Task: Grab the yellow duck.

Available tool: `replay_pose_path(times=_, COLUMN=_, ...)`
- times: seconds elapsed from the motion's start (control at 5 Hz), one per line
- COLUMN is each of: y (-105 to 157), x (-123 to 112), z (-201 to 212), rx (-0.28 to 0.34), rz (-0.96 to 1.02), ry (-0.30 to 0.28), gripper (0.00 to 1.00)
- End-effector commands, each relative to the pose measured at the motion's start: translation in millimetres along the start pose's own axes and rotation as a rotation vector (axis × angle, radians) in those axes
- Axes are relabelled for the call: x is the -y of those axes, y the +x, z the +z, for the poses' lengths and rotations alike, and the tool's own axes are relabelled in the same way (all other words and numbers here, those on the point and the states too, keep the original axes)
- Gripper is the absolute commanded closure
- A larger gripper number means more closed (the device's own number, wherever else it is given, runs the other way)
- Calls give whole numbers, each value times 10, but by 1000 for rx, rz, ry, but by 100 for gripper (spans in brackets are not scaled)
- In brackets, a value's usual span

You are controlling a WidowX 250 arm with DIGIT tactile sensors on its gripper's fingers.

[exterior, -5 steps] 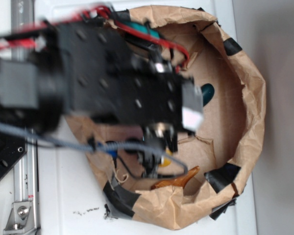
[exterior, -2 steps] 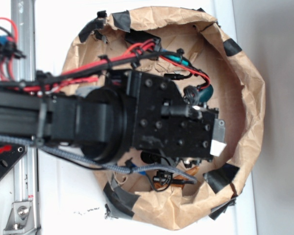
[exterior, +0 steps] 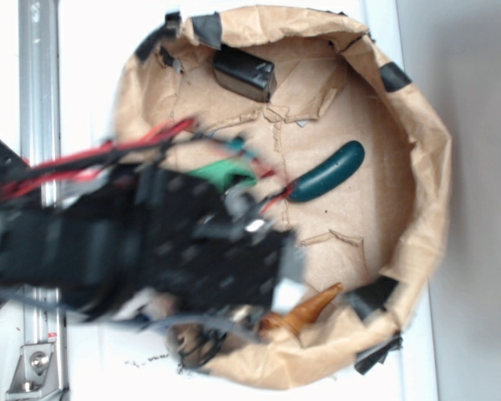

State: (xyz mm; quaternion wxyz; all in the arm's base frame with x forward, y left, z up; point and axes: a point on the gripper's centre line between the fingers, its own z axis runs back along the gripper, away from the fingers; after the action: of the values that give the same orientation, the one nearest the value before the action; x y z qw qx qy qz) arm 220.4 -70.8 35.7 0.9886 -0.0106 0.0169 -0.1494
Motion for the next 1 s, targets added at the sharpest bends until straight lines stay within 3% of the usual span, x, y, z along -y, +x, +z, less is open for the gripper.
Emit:
replay_pose_path(times=0.0, y=148, x=-23, z=270, rx=121, rz=-32, ry=42, gripper=0)
replay_pose_path(times=0.4, y=460, x=-281, z=411, rx=201, rz=-78, ry=30, gripper=0)
replay_pose_path(times=0.6, y=736, x=-283, z=269, rx=198, rz=-259, ry=-13, gripper=0)
replay_pose_path(times=0.8, y=811, x=-111, z=-55, rx=76, rz=-335, ry=-85, gripper=0)
